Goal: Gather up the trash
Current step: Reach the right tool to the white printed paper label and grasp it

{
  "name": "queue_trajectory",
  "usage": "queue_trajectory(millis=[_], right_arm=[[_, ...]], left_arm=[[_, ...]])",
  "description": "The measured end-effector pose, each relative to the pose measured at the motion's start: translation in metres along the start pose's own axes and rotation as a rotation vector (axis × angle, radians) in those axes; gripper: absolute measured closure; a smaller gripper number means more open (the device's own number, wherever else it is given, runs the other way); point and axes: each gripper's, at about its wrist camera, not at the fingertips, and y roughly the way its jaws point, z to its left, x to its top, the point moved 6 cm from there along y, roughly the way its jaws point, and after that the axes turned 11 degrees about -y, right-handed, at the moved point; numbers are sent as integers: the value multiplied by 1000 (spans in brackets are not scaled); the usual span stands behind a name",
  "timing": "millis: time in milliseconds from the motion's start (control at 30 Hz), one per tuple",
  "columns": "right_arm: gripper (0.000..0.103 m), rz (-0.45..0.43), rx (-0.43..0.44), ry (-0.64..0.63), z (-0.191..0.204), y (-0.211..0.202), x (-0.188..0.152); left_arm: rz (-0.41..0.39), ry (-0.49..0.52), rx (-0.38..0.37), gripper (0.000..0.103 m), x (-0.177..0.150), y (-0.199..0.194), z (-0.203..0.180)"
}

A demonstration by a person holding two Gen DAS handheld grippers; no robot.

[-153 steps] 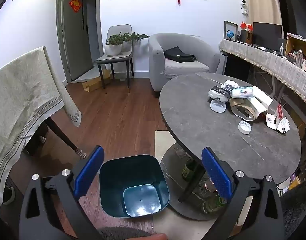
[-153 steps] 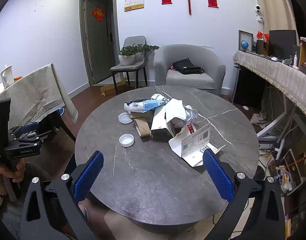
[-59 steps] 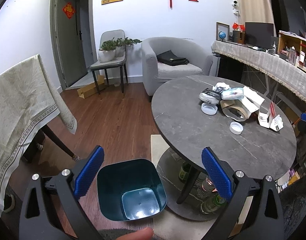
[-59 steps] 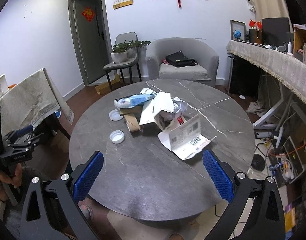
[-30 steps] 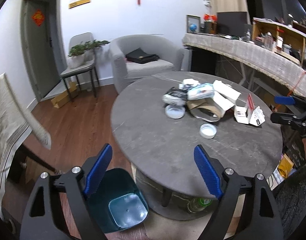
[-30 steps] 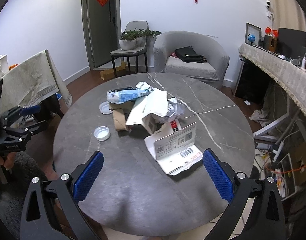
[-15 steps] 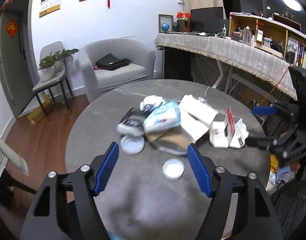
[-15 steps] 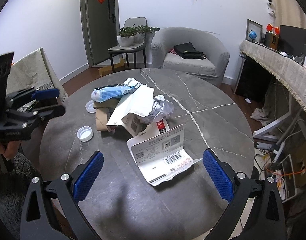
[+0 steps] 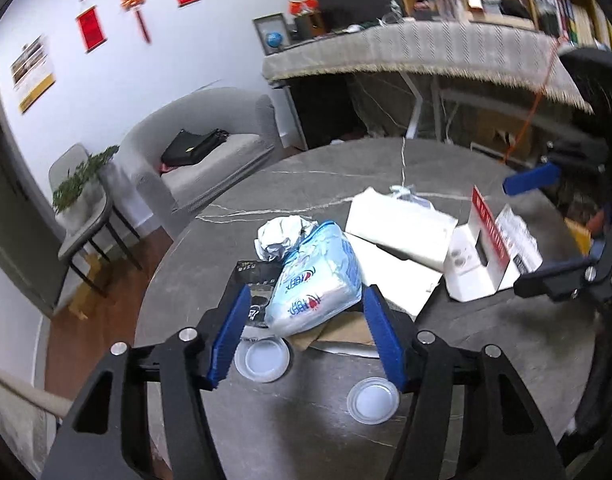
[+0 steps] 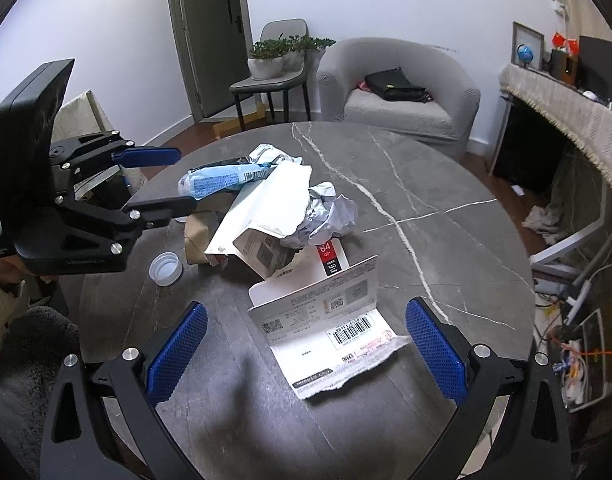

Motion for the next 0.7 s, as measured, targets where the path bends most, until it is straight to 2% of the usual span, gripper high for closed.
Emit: queue_trajectory(millis=[133, 300, 400, 500, 600, 700], right_arm=[[3, 23, 9, -34, 0, 12, -1], [3, 51, -4, -94, -1, 28, 0], [3, 40, 25, -83, -4, 34, 1], [3, 32, 58, -77, -4, 37, 1], [3, 42, 49, -76, -5, 41, 0], [15, 34, 60, -77, -4, 39, 2]], left_arm=[[9, 17, -5, 43, -1, 7, 4], [30, 3, -33, 58, -4, 17, 6], [29, -7, -35, 61, -5, 20, 6], [15, -29, -40, 70, -4, 19, 6], [7, -64, -46, 73, -2, 19, 7], [-1, -109, -54, 75, -1, 17, 11]])
